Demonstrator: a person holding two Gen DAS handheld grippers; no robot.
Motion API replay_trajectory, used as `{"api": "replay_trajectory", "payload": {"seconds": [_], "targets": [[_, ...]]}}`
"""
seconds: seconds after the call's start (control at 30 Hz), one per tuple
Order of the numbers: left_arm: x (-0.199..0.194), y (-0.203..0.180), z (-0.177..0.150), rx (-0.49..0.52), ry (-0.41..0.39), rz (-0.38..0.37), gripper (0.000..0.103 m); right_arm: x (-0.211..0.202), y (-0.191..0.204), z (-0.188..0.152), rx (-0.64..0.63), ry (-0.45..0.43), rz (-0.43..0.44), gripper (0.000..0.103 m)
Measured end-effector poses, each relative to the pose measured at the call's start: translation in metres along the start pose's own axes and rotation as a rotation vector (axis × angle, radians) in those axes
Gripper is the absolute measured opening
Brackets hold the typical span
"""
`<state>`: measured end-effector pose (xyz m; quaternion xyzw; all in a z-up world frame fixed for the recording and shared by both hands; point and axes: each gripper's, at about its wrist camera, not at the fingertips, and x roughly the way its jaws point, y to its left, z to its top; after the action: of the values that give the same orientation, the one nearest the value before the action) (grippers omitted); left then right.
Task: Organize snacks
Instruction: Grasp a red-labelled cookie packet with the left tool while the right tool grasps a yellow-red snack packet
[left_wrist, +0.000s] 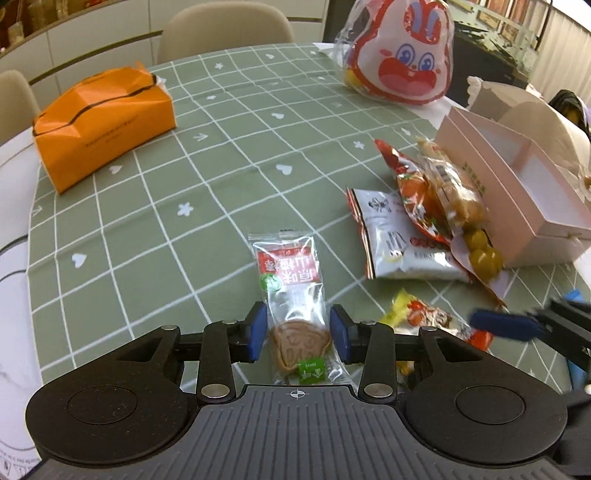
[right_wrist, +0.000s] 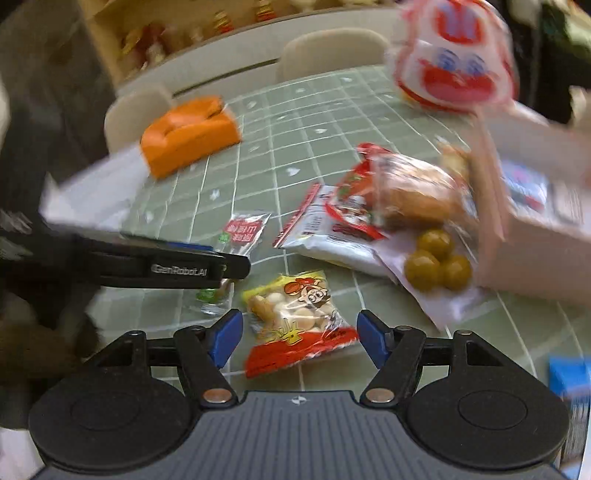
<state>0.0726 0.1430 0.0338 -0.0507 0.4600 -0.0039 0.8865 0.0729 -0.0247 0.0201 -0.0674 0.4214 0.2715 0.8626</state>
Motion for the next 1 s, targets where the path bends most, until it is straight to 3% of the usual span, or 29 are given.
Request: {"api": "replay_trajectory", "payload": {"seconds": [0.1, 0.3, 0.5, 0.6, 0.67, 0.8, 0.9, 1.0], "targets": [[0.0, -0.005, -0.003, 0.01, 0.005, -0.006, 0.043, -0.002, -0.002, -0.004, -0.057, 0.008, 0.022, 0.053], [-0.001, -0.031, -0.007, 0.037, 0.028, -0.085, 0.043, -0.046, -0.032, -0.018, -0.016, -0.035, 0.021, 0.044], [-0.007, -0.078, -0.025, 0.096, 0.062, -0.189, 0.043, -0.09, -0.065, -0.054, 0.056, -0.067, -0.132, 0.044], [-0.01, -0.1, -0.035, 0.133, 0.061, -0.225, 0.043, -0.1, -0.074, -0.076, 0.107, -0.03, -0.237, 0.044], [-0.009, -0.108, -0.039, 0.137, 0.068, -0.247, 0.043, -0.103, -0.076, -0.088, 0.151, 0.011, -0.238, 0.046], [-0.01, -0.121, -0.043, 0.185, 0.083, -0.258, 0.043, -0.115, -0.074, -0.101, 0.18, -0.005, -0.086, 0.059], [-0.012, -0.128, -0.049, 0.238, 0.079, -0.235, 0.043, -0.123, -0.07, -0.103, 0.151, -0.064, -0.127, 0.072], [-0.013, -0.132, -0.053, 0.278, 0.065, -0.207, 0.043, -0.119, -0.071, -0.1, 0.142, -0.09, -0.193, 0.073]]}}
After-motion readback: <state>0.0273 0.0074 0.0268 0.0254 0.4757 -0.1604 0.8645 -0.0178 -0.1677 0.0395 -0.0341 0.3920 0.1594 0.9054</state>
